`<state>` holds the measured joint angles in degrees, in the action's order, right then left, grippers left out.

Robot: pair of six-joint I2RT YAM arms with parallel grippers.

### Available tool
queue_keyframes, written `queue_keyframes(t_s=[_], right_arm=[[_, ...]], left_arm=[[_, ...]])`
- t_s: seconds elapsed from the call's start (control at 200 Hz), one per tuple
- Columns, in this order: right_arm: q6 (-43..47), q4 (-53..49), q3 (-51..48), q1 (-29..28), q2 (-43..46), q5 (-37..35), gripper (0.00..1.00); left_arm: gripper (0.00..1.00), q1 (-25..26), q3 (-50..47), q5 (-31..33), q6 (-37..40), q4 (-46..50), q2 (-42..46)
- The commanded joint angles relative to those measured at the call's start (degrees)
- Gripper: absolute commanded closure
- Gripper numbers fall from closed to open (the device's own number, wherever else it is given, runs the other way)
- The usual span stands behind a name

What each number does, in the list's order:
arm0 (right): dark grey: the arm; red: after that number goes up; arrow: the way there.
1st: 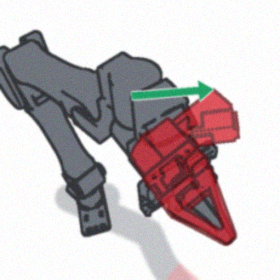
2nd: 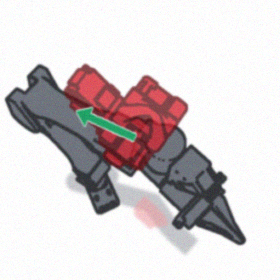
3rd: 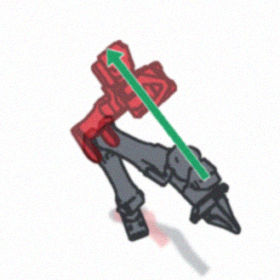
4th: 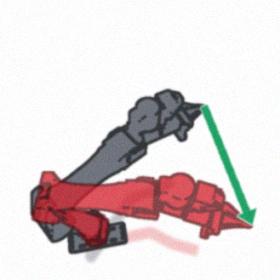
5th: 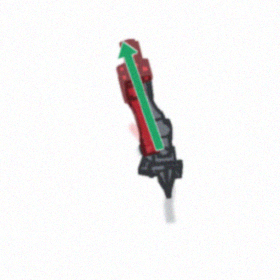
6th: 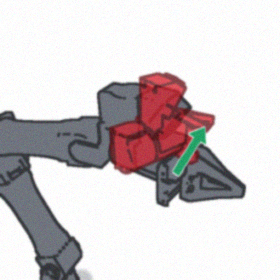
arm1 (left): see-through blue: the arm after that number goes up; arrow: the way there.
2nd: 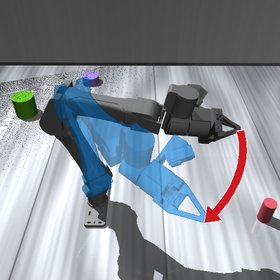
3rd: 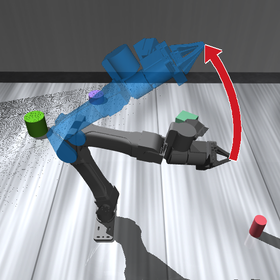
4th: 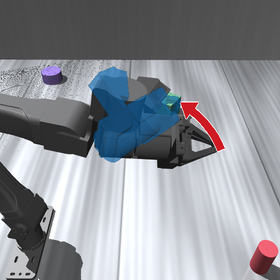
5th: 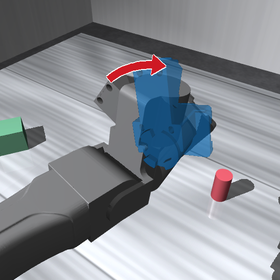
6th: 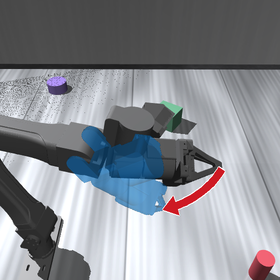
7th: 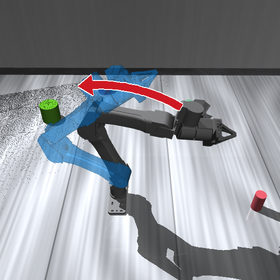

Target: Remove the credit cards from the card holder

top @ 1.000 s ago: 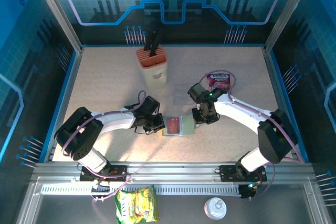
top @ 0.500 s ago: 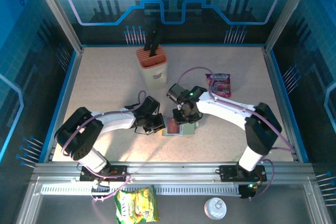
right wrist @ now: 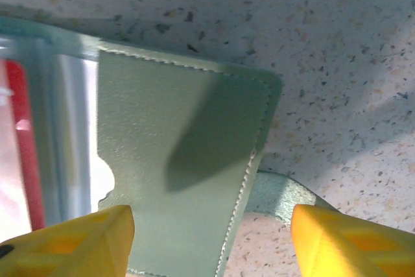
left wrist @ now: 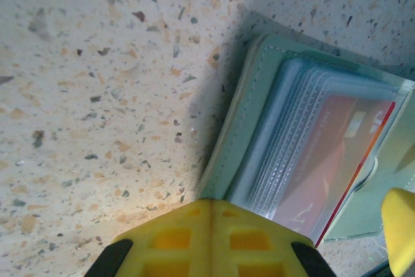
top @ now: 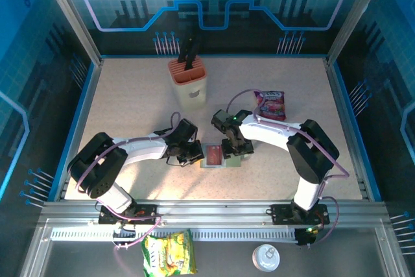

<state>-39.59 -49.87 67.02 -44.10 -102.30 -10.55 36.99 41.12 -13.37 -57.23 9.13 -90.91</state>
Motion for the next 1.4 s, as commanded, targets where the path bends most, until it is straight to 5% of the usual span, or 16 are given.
queue_keyframes(t_s=[0.0,0.26,0.53,0.985,1.396], right_arm=[[0.09,0.67,-1.31,0.93,-1.60,-0.73,0.31],[0.05,6.15,-5.58,2.30,-2.84,2.92,0.23],[-0.05,10.85,-9.74,3.33,-1.71,5.64,0.25],[1.71,12.55,-6.89,3.41,11.60,12.83,0.38],[-0.13,26.08,-10.95,4.48,10.86,25.43,0.50]], left_arm=[[1.00,0.52,-0.21,-0.72,-0.33,2.13,-0.27],[1.00,0.53,-0.87,-0.43,-0.60,2.17,0.49],[1.00,0.54,-0.36,0.00,-0.56,3.06,2.77],[1.00,2.22,7.61,-1.49,1.40,5.58,2.52],[1.00,3.18,10.49,0.68,4.22,7.72,-2.71]])
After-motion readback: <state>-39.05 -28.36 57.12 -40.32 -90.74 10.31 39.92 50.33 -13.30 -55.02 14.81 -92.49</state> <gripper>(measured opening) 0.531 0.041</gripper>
